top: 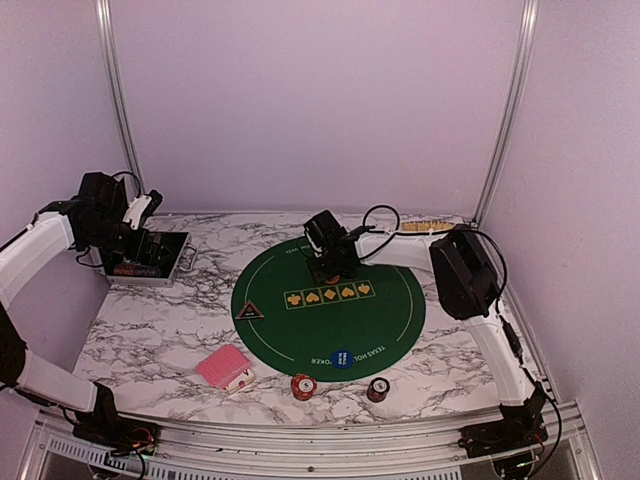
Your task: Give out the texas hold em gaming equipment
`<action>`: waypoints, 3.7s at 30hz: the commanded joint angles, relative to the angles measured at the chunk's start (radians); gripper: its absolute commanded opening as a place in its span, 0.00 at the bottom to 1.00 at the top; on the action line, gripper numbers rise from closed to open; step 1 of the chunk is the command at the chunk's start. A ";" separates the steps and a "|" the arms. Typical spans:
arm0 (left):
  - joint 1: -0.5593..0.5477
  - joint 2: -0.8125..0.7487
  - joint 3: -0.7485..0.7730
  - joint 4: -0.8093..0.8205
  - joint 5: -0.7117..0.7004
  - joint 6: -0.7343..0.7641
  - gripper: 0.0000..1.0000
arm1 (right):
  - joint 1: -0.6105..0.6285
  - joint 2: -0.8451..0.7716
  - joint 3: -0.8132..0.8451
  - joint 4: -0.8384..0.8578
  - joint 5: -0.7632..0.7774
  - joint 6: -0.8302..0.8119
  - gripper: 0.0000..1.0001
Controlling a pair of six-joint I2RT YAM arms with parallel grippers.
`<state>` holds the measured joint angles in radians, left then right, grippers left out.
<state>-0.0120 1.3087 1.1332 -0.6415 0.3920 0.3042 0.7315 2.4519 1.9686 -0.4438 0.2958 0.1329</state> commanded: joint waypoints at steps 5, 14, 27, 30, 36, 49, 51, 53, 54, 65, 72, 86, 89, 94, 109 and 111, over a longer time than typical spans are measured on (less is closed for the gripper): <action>0.004 0.011 0.031 -0.029 0.000 0.016 0.99 | -0.043 0.096 0.180 -0.076 -0.019 -0.032 0.31; 0.006 0.007 0.035 -0.031 0.013 0.012 0.99 | -0.030 -0.089 0.021 -0.057 -0.104 -0.006 0.70; 0.004 0.010 0.042 -0.032 0.028 0.004 0.99 | -0.001 -0.220 -0.310 0.034 -0.145 0.079 0.60; 0.004 0.007 0.041 -0.031 0.027 0.006 0.99 | -0.001 -0.203 -0.306 0.040 -0.151 0.089 0.53; 0.004 0.002 0.040 -0.032 0.025 0.006 0.99 | -0.003 -0.160 -0.243 0.030 -0.124 0.097 0.38; 0.005 0.007 0.045 -0.032 0.018 0.006 0.99 | -0.044 -0.051 -0.062 -0.006 -0.115 0.120 0.30; 0.004 0.007 0.044 -0.031 0.015 0.006 0.99 | -0.047 -0.033 -0.025 -0.016 -0.117 0.115 0.29; 0.004 0.006 0.042 -0.032 0.014 0.007 0.99 | -0.046 -0.016 0.007 -0.024 -0.121 0.111 0.29; 0.005 0.005 0.041 -0.031 0.012 0.008 0.99 | -0.048 -0.006 0.027 -0.026 -0.122 0.112 0.29; 0.005 -0.002 0.040 -0.031 0.003 0.006 0.99 | -0.054 -0.018 0.074 -0.037 -0.103 0.118 0.36; 0.005 -0.009 0.033 -0.035 0.002 0.006 0.99 | -0.003 -0.265 -0.215 -0.011 -0.101 0.073 0.62; 0.005 -0.025 0.027 -0.062 0.014 0.019 0.99 | 0.233 -0.615 -0.711 -0.110 -0.197 0.123 0.77; 0.005 -0.031 0.021 -0.072 0.017 0.028 0.99 | 0.254 -0.618 -0.715 -0.135 -0.199 0.120 0.75; 0.006 -0.049 0.007 -0.084 0.017 0.046 0.99 | 0.274 -0.608 -0.719 -0.148 -0.212 0.118 0.73; 0.006 -0.064 -0.003 -0.113 -0.006 0.073 0.99 | 0.296 -0.570 -0.764 -0.146 -0.177 0.122 0.64; 0.005 -0.062 0.000 -0.115 -0.002 0.072 0.99 | 0.294 -0.577 -0.776 -0.147 -0.171 0.123 0.62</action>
<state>-0.0120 1.2667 1.1404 -0.7277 0.3866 0.3653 1.0218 1.8771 1.2083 -0.5789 0.0933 0.2428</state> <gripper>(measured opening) 0.990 0.637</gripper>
